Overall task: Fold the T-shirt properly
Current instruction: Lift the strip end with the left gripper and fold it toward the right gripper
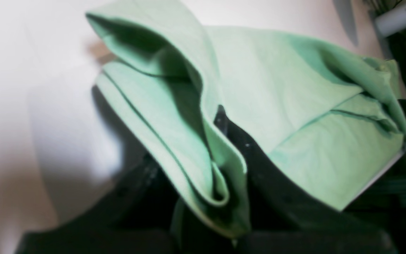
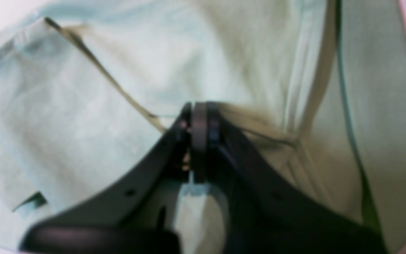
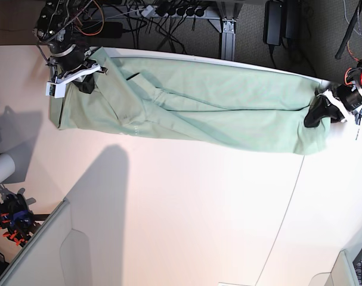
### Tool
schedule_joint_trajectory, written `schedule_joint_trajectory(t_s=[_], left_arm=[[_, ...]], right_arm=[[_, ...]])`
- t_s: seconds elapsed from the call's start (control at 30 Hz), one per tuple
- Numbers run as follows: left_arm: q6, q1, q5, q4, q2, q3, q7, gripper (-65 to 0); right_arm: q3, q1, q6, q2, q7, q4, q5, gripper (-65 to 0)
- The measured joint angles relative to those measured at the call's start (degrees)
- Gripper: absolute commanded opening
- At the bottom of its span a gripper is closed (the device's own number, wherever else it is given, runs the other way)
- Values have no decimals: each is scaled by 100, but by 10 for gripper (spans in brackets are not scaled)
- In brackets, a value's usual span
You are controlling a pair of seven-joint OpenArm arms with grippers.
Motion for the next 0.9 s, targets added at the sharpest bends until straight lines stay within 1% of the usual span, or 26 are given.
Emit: schedule_joint_trajectory(t_s=[0.1,0.23,0.37,0.43,0.5,0.63,0.8,0.9], left_arm=[[-9,-144,437,-2,4,-7,-205,-650],[17,-439,713,-28,2,-7,-129,-650],[50,-717,1067,-39,-7,-59,-66,-650],[50,-815,1152,-48,-68,-68,-57,-650],[52,-925,1423,-50,-122,-70,-83,-650],[52,-1130,1937,-55,-295,-70,-531,-650],[50,-1467,2505,-199,-529,-70,-713,-650],[116,-1759,2826,-446,-662,-66,-732,-650]], right_arm=[[0,2,0,0,-20,0,109,-650],[0,0,-11,-2,-125,118,170,-650],[-2,-17,-17,-15,-188,544,188,-650],[-2,-15,-17,-11,-186,785,181,-650],[-2,-13,-17,-11,-173,951,195,-650],[-2,-15,-17,-13,-181,1137,195,-650],[-2,-15,-17,-13,-190,1152,197,-650],[-2,-15,-17,-11,-188,1152,199,-650]])
